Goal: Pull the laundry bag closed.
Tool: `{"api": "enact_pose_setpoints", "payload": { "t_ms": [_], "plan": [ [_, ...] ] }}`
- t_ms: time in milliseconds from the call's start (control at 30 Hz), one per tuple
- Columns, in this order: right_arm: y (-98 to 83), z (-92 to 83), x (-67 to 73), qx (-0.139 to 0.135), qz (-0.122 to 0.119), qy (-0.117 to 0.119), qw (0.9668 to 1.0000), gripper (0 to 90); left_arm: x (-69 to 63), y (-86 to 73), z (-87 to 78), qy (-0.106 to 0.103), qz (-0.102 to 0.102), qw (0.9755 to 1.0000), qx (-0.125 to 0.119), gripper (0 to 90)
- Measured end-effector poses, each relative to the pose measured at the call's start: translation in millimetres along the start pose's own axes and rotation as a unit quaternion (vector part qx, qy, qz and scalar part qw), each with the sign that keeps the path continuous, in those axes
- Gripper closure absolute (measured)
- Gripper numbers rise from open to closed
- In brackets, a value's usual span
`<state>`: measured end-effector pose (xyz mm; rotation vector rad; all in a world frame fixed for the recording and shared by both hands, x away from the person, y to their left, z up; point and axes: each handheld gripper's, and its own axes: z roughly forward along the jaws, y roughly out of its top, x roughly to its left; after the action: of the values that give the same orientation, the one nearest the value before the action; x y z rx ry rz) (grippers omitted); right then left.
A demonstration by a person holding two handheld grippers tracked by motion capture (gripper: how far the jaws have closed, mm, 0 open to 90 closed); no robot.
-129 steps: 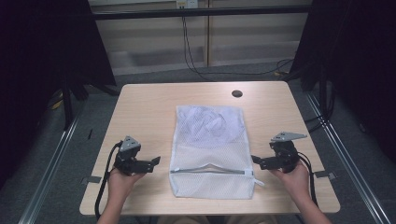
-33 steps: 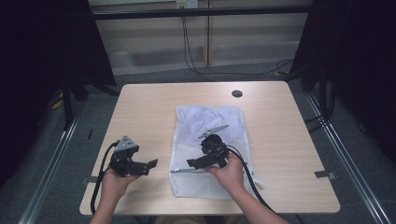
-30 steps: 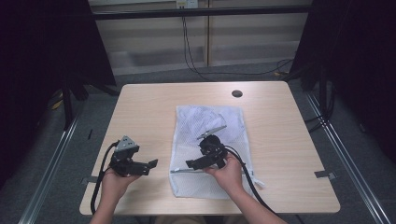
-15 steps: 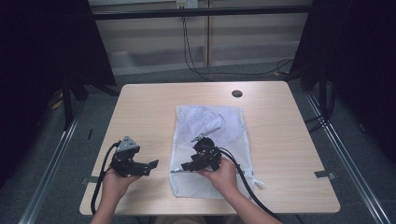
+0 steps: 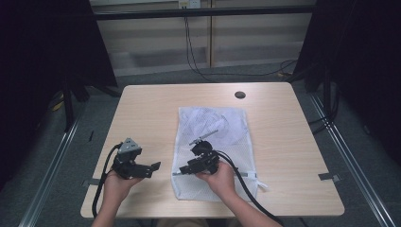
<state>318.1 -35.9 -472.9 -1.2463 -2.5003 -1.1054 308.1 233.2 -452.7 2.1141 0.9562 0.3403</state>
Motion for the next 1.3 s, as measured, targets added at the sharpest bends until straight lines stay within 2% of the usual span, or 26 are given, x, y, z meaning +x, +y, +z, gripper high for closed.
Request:
{"api": "enact_pose_setpoints", "payload": {
  "t_ms": [33,467,1033,1300],
  "plan": [
    [0.6,2.6,-0.2,0.002,-0.003,0.004,1.0,55.1,-0.1,0.0,0.0,0.0,0.0,1.0,0.001,6.4],
    [1.7,10.1,-2.9,0.005,0.009,0.012,0.9999,66.7,-0.6,-0.1,1.1,0.002,0.0,1.0,0.004,6.4],
    [4.5,22.6,-2.4,0.015,0.02,0.013,0.9996,67.1,-0.2,0.0,1.4,0.001,0.0,1.0,0.004,6.4],
    [4.6,28.0,1.0,0.019,0.022,0.025,0.9993,68.7,0.0,-0.2,1.2,0.001,0.0,1.0,0.004,6.4]
  ]
}}
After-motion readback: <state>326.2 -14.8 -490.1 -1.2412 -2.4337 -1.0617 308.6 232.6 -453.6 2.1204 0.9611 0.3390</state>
